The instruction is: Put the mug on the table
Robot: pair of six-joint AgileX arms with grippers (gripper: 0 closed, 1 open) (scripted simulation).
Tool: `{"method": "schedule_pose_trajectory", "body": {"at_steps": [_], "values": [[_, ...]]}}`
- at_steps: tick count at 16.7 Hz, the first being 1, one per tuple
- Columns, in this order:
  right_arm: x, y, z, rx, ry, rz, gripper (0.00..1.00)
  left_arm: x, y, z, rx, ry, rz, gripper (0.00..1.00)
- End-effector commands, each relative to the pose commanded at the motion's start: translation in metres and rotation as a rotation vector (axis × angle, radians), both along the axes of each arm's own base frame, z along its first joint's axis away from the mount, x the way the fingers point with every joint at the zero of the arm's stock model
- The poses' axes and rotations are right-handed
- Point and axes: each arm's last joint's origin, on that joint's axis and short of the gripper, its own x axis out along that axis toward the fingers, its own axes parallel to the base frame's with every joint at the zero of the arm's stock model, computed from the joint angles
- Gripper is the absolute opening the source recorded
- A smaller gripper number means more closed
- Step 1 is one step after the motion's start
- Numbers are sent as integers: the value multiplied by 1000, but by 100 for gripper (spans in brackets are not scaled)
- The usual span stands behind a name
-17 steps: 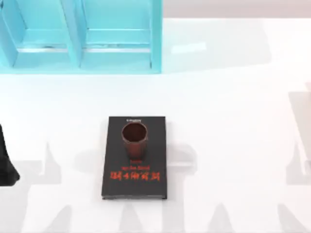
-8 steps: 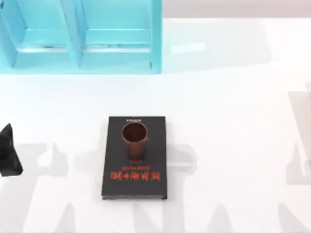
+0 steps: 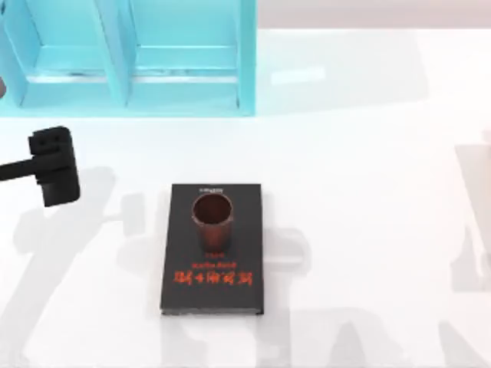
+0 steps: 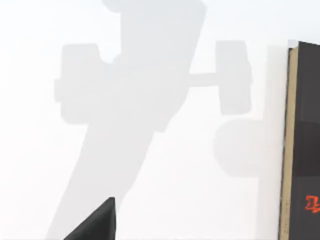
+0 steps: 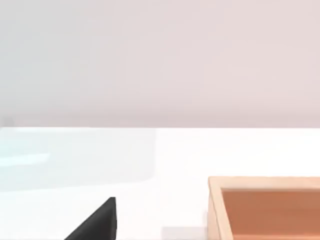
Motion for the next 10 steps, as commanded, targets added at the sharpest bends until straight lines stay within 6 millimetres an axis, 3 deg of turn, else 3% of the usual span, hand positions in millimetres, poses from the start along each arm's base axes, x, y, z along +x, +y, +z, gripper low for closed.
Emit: {"method": "schedule_pose_trajectory", "body": {"at_steps": [5, 10], "values": [[0, 0, 0, 0, 0, 0, 100, 66, -58, 20, 43, 303, -27, 100], [0, 0, 0, 0, 0, 0, 100, 111, -129, 10, 105, 475, -71, 100]]}}
